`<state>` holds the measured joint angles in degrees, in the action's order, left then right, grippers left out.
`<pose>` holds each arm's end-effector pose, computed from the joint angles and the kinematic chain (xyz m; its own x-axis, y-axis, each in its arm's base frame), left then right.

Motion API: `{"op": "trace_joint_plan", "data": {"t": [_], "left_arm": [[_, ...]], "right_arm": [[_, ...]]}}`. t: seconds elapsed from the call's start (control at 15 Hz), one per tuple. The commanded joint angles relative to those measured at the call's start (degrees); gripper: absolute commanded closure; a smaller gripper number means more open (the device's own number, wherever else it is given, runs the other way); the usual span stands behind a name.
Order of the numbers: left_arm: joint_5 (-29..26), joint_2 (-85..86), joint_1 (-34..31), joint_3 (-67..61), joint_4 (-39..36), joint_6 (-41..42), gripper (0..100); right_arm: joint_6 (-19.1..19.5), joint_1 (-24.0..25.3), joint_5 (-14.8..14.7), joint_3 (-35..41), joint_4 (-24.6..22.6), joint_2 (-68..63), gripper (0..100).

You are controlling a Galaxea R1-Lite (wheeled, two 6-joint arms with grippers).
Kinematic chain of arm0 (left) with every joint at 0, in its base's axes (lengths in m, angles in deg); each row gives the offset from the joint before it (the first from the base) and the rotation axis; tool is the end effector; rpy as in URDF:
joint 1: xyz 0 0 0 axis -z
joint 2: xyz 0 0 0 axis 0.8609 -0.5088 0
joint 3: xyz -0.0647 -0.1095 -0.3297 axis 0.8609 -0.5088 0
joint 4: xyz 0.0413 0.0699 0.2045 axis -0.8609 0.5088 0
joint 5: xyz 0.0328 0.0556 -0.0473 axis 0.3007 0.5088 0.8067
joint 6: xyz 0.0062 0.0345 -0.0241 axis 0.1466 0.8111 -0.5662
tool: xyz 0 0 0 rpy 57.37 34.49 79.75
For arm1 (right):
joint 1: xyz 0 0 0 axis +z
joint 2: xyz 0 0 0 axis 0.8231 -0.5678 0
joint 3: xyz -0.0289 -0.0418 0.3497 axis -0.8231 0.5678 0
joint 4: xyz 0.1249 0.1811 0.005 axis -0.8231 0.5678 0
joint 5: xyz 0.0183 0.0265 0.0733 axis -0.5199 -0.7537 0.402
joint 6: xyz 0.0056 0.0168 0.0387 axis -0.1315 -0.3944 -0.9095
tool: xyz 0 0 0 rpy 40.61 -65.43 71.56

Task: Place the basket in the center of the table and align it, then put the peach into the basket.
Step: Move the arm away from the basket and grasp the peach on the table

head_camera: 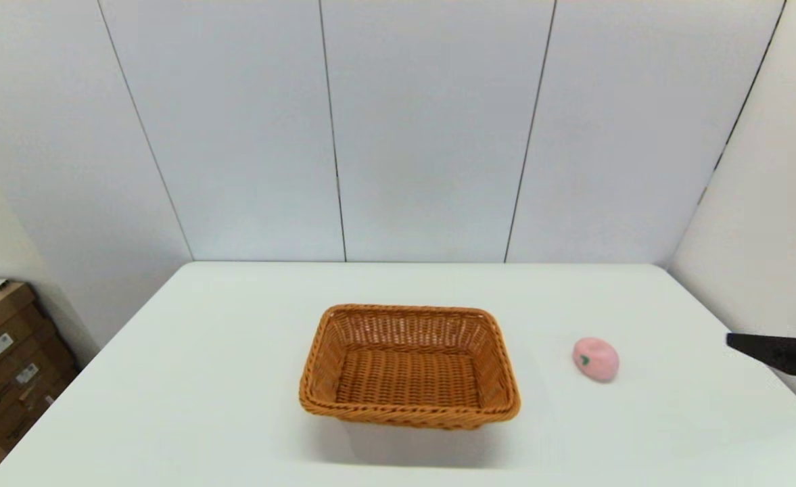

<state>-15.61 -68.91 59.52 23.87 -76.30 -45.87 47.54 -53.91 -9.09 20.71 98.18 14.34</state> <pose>-0.0292 0.0009 0.0764 0.9961 0.0162 -0.0865 -0.0167 0.9999 -0.0045 0.1796 0.0029 0.2309 0.7854 -0.0223 -0.6186 0.0918 0.9925 0.0808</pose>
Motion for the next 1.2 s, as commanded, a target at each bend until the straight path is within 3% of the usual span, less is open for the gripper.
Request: {"op": "trace_joint_plan", "data": {"t": [0.07, 0.33, 0.87, 1.2], "left_arm": [[0.0, 0.1, 0.0, 0.1, 0.1, -0.1, 0], [0.0, 0.1, 0.1, 0.0, 0.1, -0.1, 0], [0.0, 0.1, 0.0, 0.1, 0.1, -0.3, 0], [0.0, 0.1, 0.0, 0.1, 0.1, -0.3, 0]], "right_arm": [[-1.5, 2.9, -0.5, -9.5, -0.2, -26.1, 0], [-1.3, 4.0, -1.9, -10.9, -9.3, -35.4, 0], [-1.6, 4.1, -2.2, -14.4, -10.6, -48.1, 0], [-1.8, 3.8, -2.2, -16.5, -14.6, -52.9, 0]]}}
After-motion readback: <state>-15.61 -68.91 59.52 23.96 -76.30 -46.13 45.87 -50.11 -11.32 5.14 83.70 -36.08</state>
